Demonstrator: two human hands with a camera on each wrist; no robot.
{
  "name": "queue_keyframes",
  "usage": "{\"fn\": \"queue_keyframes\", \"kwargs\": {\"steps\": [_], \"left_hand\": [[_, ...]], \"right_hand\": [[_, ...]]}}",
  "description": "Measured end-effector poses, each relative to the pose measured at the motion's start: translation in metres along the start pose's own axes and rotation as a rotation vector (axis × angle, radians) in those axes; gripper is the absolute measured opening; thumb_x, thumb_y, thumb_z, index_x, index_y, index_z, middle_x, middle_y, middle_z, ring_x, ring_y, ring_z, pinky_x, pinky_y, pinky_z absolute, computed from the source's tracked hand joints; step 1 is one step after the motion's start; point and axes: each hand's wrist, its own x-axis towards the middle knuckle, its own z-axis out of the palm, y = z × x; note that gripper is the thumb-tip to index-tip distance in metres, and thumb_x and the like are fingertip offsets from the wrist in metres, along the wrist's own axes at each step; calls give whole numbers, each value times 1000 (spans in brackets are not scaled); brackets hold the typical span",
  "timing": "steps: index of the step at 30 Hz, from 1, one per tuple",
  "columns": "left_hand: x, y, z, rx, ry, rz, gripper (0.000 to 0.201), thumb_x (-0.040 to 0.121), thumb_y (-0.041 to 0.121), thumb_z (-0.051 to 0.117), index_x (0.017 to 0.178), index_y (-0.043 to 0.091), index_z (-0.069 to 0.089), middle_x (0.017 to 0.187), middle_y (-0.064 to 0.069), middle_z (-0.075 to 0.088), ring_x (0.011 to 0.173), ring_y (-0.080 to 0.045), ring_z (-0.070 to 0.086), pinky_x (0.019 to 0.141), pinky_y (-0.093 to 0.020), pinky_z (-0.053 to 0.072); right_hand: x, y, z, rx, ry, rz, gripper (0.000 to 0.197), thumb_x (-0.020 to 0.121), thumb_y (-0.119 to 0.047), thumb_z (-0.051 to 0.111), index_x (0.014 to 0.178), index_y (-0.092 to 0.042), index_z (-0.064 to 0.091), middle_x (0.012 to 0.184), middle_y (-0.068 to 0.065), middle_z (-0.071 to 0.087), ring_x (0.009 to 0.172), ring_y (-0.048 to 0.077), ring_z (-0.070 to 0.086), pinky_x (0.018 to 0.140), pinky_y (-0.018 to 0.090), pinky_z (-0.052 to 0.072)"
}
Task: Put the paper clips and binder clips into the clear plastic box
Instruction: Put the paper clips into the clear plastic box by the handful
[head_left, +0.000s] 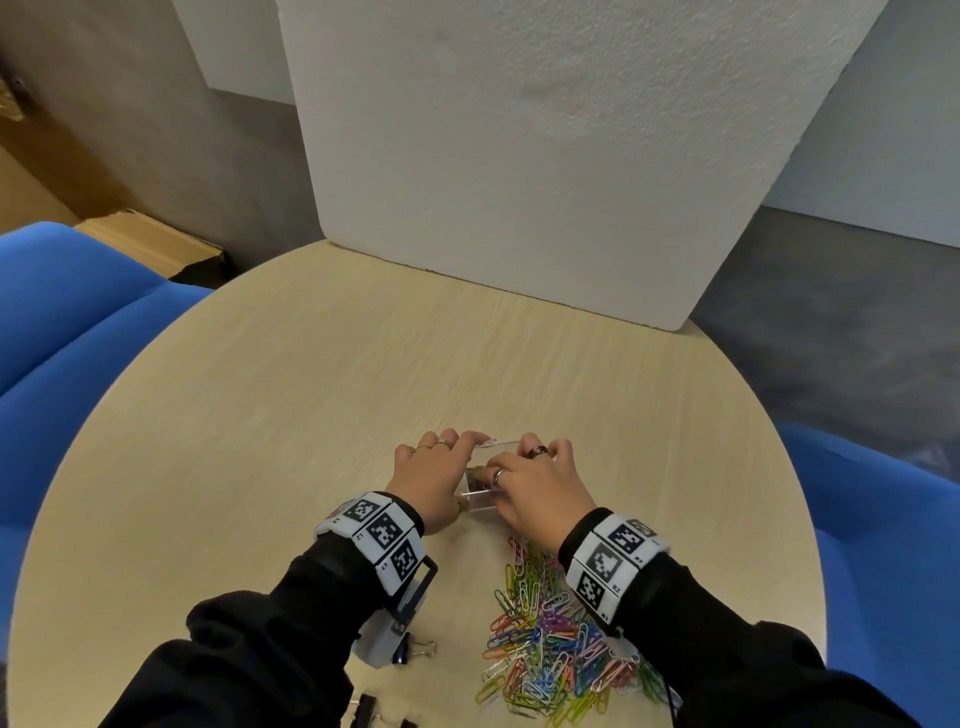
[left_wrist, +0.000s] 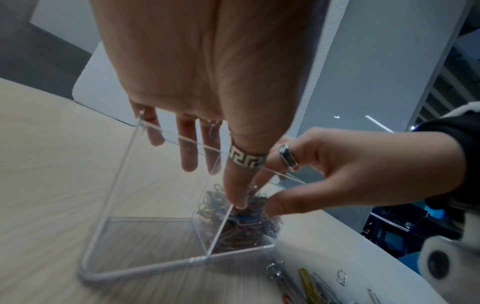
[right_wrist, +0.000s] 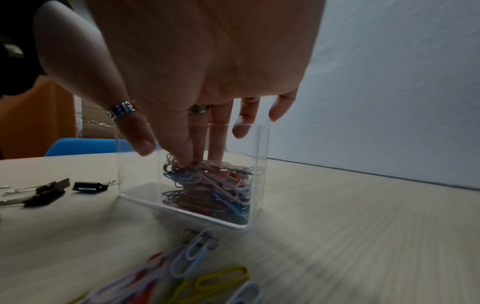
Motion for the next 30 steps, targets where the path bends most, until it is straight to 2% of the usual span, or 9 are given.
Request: {"fn": "queue_keyframes", "kwargs": {"steps": [2,5,10,13,16,19,23,27,30], "left_hand": [[0,0,0,-4,0,0,72,84,25,62,142,32,18,132,2,41,125,-20,37,100,-39,28],[0,0,-1,-10,-3,1,73,84,25,63,142,32,19,132,2,42,125,-20,37,100,-39,28],[2,0,-5,-25,2,1,72,85,29,63,142,31,19,131,1,43,123,-21,39,99,-39,29],[3,0,-6,-22,19,-10,73,85,32,61,143,31,18,131,1,43,123,-21,39,100,-40,30],[5,0,-4,-32,47,-27,73,86,31,61,144,32,16,132,1,42,124,-21,38,101,-40,29],[4,1,-5,-16,35,-29,74,87,30,61,145,32,15,136,1,40,127,-21,37,103,-42,28],[-8,8,-7,-37,114,0,73,88,28,59,146,30,15,152,2,21,140,-21,19,114,-50,9],[-38,28,1,-137,440,244,47,88,21,57,133,25,44,134,4,45,119,-15,46,104,-35,28],[-52,43,25,-248,93,237,36,93,26,50,128,25,46,124,5,51,103,-8,49,94,-24,42]], "right_hand": [[0,2,-4,-56,-52,-14,19,83,-33,59,99,-30,70,100,-13,66,100,20,49,74,36,19],[-5,13,-12,158,-85,24,31,90,-38,47,118,-32,58,122,-15,56,111,17,37,86,38,22],[-23,45,-18,508,72,275,24,94,-33,45,98,-19,64,102,-4,63,105,15,46,84,25,34],[-30,53,-2,500,-130,334,32,98,-30,36,109,-13,61,114,4,60,110,20,50,91,27,37],[-43,39,19,480,-328,216,44,99,-33,33,138,-15,37,146,3,36,132,19,35,110,32,29],[-57,21,27,275,-442,6,50,99,-35,29,146,-20,18,156,-3,13,143,20,11,115,36,18],[-74,22,21,307,-454,-25,44,100,-35,29,141,-23,33,151,-6,28,141,16,18,113,33,22],[-95,44,15,543,-171,243,31,98,-33,36,121,-26,55,127,-8,53,115,8,47,100,23,37],[-109,74,26,536,-103,528,28,97,-31,38,117,-23,56,120,-4,50,113,14,48,100,31,40]]}}
